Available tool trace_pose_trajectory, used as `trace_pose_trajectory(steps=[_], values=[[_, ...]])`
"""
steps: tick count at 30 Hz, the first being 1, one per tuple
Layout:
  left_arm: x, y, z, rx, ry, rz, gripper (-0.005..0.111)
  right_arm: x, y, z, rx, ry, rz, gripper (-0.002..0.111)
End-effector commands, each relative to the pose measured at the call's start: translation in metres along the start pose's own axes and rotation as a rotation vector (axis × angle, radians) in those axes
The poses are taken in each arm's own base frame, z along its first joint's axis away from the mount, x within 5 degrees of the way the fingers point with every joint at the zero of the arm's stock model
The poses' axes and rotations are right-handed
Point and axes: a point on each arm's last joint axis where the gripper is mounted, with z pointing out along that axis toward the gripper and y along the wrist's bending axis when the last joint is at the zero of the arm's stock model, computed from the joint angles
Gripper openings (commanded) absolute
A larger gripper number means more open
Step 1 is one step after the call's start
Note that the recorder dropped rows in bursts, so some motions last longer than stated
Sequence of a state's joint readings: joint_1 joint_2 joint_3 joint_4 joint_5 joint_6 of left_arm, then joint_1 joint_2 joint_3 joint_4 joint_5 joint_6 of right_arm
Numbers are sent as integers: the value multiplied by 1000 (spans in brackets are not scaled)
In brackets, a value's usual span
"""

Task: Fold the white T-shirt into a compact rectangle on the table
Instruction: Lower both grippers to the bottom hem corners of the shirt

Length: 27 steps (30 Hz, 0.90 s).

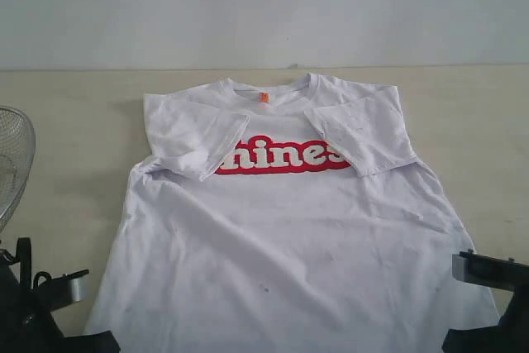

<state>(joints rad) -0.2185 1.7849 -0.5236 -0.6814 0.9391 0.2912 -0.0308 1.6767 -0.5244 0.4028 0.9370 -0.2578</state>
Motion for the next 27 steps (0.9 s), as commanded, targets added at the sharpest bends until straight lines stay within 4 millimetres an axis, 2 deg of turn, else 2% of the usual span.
trace_pose_trajectory(steps=[1,5,10,15,22,27], values=[[-8,-1,1,8,-82,3,51,-8,-2,-2,10,-80,-18,58],[-10,-3,1,26,-98,17,49,-8,-2,-2,8,-78,-17,58],[-12,-5,1,50,-123,58,36,-8,-1,-2,6,-79,-15,58],[-14,-5,0,54,-146,56,41,-8,-1,-2,0,-81,-15,58],[-14,-5,3,64,-123,45,41,-9,0,-2,-9,-83,-20,58],[-15,-8,20,55,-52,48,41,-9,0,-2,-11,-84,-21,58]])
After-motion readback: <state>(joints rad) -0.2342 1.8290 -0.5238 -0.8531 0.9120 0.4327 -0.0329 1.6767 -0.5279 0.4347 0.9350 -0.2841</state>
